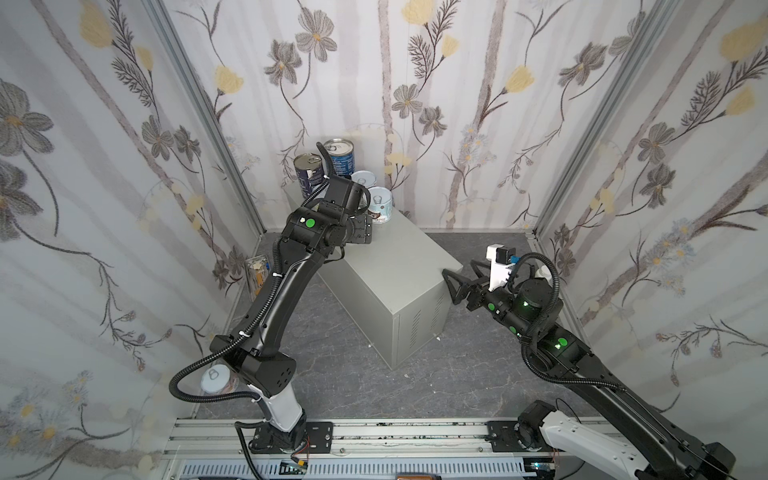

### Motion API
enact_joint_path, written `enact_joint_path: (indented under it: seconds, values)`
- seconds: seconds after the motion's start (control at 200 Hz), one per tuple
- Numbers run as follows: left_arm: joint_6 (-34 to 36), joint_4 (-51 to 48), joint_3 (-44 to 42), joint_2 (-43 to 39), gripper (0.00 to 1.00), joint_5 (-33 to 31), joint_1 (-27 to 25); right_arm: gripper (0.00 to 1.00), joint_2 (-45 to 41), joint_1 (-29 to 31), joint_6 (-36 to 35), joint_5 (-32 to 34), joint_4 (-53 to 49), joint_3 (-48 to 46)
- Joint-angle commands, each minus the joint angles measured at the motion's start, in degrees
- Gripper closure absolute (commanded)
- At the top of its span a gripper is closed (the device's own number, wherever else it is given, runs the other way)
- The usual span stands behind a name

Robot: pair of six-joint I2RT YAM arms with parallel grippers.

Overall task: Place and organize the canned foods onto the counter
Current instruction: 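Raise the open left gripper up away from the placed yellow can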

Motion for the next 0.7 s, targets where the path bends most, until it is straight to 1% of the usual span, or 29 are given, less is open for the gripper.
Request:
enact_joint_path:
  seconds: [0.0,0.145,0.325,0.51,0.605,0.694]
  values:
    - [0.01,1.0,0.71,1.03,0.16,-0.86,0.78,0.0,0.06,-0.03,-0.85,-0.12,-4.84,-0.4]
    - [-0.08,1.3,3.16,3.17,0.16,-1.19,1.22,0.0,0.03,-0.03,-0.82,-0.3,-5.17,-0.27]
    - [0.1,1.44,4.09,4.99,0.14,-1.44,1.36,0.0,0.13,-0.02,-0.86,-0.51,-5.46,0.03]
    - [0.1,1.48,4.97,4.05,0.07,-0.95,1.33,0.0,0.6,0.08,-1.41,-1.5,-6.2,1.47]
    - [-0.04,1.52,4.65,2.69,0.0,-0.95,1.25,0.0,0.65,0.09,-1.76,-1.53,-6.76,2.34]
    - [-0.18,1.57,4.3,1.07,0.0,-0.67,1.14,0.0,0.71,0.09,-1.94,-1.53,-7.2,3.05]
